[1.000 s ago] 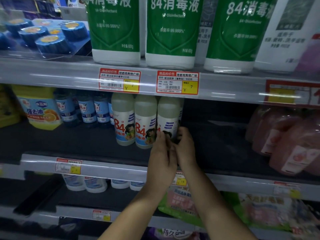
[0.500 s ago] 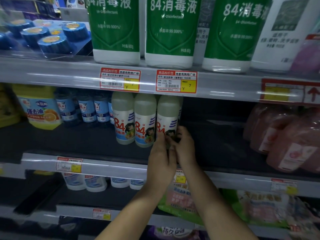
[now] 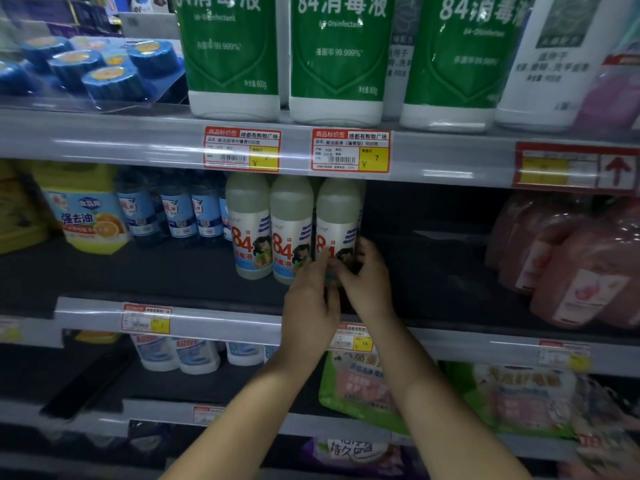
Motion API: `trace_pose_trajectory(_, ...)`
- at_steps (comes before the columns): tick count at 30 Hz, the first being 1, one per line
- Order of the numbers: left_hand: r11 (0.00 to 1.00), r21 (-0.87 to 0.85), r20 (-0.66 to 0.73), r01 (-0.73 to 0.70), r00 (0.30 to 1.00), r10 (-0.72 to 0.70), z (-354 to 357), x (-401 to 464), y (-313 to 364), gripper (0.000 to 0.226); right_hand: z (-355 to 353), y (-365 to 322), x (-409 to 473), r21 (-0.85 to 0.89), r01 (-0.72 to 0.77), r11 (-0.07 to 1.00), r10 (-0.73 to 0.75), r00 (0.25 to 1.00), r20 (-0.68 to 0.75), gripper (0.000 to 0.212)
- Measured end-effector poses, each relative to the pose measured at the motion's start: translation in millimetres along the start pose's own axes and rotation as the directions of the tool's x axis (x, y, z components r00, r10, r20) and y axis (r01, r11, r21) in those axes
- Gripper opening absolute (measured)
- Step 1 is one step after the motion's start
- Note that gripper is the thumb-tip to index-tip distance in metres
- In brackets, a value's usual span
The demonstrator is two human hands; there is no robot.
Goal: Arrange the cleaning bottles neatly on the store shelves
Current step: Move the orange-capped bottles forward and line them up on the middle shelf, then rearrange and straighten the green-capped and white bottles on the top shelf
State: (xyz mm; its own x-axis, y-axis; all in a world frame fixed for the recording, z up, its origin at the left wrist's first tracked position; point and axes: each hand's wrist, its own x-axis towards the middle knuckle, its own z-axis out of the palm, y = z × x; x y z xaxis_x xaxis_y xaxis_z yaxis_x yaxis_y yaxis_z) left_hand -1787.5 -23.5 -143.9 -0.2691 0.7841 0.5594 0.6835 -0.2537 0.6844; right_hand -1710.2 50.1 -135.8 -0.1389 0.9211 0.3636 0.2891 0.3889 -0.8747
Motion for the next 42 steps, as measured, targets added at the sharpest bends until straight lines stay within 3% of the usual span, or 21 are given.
trace_pose_trajectory(3, 0.995, 0.07, 0.016, -0.071, 0.997, 0.07, -15, 4, 4, 0.054, -8, -14, -10, -0.035, 0.069, 0.997, -0.071, 0.996, -0.044, 0.06)
trace_pose_trajectory(7, 0.971, 0.084, -0.007, -0.224, 0.974, 0.226, -42, 11, 27, 0.047, -30, -49, -27, -0.076, 0.169, 0.983, -0.165, 0.985, 0.053, 0.049)
trace_pose_trajectory(11, 0.897, 0.063, -0.118, -0.437, 0.89, 0.441, -73, 17, 66, 0.041, -55, -97, -45, -0.036, 0.293, 0.955, -0.286, 0.949, 0.129, 0.038)
trace_pose_trajectory(15, 0.799, 0.056, -0.174, -0.599, 0.782, 0.598, -98, 33, 101, 0.039, -83, -144, -53, -0.021, 0.519, 0.855, -0.516, 0.853, 0.083, 0.033)
trace_pose_trajectory(18, 0.772, 0.121, -0.178, -0.624, 0.752, 0.635, -113, 55, 121, 0.04, -104, -165, -42, -0.128, 0.594, 0.794, -0.6, 0.8, -0.009, 0.029)
trace_pose_trajectory(22, 0.799, 0.181, -0.155, -0.574, 0.786, 0.599, -122, 82, 146, 0.046, -133, -184, -17, -0.248, 0.602, 0.759, -0.644, 0.752, -0.144, 0.026)
trace_pose_trajectory(28, 0.865, 0.132, -0.039, -0.484, 0.869, 0.493, -110, 107, 175, 0.06, -180, -197, 20, -0.333, 0.507, 0.795, -0.598, 0.745, -0.296, 0.027)
trace_pose_trajectory(32, 0.898, 0.099, 0.028, -0.429, 0.903, 0.428, -92, 115, 185, 0.064, -199, -196, 40, -0.418, 0.334, 0.845, -0.473, 0.832, -0.291, 0.047)
trace_pose_trajectory(36, 0.937, 0.094, 0.101, -0.336, 0.94, 0.326, -69, 124, 195, 0.072, -199, -195, 56, -0.292, 0.183, 0.939, -0.25, 0.945, -0.212, 0.061)
trace_pose_trajectory(42, 0.985, 0.056, 0.056, -0.162, 0.986, 0.159, -51, 143, 206, 0.079, -191, -198, 66, -0.029, 0.042, 0.999, -0.041, 0.999, 0.021, 0.057)
